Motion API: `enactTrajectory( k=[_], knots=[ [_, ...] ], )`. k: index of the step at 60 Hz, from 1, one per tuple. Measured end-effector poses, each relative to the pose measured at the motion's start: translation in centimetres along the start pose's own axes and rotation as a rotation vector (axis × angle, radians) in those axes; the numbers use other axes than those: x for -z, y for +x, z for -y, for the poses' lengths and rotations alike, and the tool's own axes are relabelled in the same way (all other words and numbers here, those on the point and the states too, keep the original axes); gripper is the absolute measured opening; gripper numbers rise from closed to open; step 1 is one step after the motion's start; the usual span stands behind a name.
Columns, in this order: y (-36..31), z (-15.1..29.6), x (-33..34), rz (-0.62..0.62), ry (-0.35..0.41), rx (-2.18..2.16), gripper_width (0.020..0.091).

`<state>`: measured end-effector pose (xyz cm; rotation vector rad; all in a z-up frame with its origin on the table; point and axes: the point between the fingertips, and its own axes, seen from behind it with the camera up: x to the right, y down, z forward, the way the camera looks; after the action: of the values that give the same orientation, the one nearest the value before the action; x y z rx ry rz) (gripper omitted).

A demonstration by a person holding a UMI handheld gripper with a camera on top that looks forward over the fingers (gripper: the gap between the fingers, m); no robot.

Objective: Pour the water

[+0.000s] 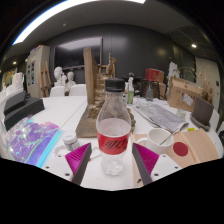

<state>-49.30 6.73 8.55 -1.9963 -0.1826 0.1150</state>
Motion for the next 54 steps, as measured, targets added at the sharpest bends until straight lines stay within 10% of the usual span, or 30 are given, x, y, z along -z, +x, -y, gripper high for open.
enactTrajectory(
  k=[9, 25, 39, 54],
  knots=[
    [0.4, 0.7, -3.1, -0.012, 0.022, -0.018, 0.0508],
    [0.2, 1.0, -3.7, 0.004, 0.046, -0.012, 0.0297],
    [0.3, 2.5, -2.4, 0.004, 0.033, -0.060, 0.0295],
    [-2.8, 10.9, 0.0, 0.288, 0.044, -0.711, 0.0293]
  ],
)
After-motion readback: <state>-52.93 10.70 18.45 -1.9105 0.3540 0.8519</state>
